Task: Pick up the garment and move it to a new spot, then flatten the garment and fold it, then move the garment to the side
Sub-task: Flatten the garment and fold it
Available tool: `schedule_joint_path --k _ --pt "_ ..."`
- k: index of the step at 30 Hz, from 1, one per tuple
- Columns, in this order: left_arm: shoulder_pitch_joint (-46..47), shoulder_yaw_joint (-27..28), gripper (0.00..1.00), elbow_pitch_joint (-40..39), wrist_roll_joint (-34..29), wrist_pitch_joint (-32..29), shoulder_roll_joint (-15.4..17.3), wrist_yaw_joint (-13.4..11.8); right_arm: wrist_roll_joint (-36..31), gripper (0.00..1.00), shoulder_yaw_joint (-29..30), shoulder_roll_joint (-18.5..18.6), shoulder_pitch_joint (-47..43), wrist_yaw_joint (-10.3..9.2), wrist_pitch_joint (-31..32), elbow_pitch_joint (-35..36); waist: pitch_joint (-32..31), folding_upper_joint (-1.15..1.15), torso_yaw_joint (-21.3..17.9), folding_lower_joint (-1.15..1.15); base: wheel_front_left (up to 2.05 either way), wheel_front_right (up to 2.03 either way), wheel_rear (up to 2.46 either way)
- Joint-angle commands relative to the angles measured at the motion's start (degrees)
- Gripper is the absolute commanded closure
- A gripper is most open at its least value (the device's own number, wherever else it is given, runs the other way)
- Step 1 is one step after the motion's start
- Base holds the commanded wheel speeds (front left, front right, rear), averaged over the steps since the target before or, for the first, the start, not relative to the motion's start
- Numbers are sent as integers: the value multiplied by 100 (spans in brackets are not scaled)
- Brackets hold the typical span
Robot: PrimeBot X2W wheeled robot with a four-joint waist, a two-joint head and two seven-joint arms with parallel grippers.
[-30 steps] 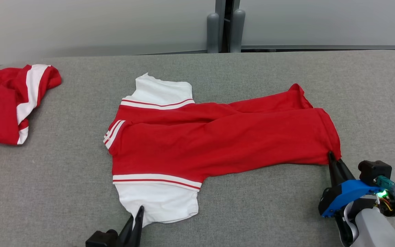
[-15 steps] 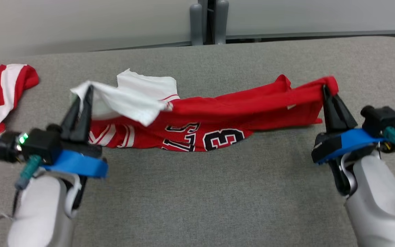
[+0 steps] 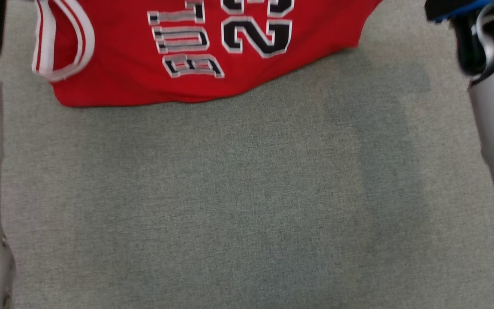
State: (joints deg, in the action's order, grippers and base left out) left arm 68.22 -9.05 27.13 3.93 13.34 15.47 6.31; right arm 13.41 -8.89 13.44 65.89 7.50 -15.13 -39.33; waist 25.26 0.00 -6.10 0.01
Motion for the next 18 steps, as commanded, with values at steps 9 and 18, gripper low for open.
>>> schedule_joint_path --k 9,18 --pt "2369 -178 100 1163 -146 104 -144 17 121 100 246 297 2077 -2 -1 -842 334 0 -59 -1 0 0 0" --pt "2771 -348 100 1433 -121 183 -504 -74 192 100 181 322 2324 -2 -1 -1169 213 0 2 -1 0 0 0"
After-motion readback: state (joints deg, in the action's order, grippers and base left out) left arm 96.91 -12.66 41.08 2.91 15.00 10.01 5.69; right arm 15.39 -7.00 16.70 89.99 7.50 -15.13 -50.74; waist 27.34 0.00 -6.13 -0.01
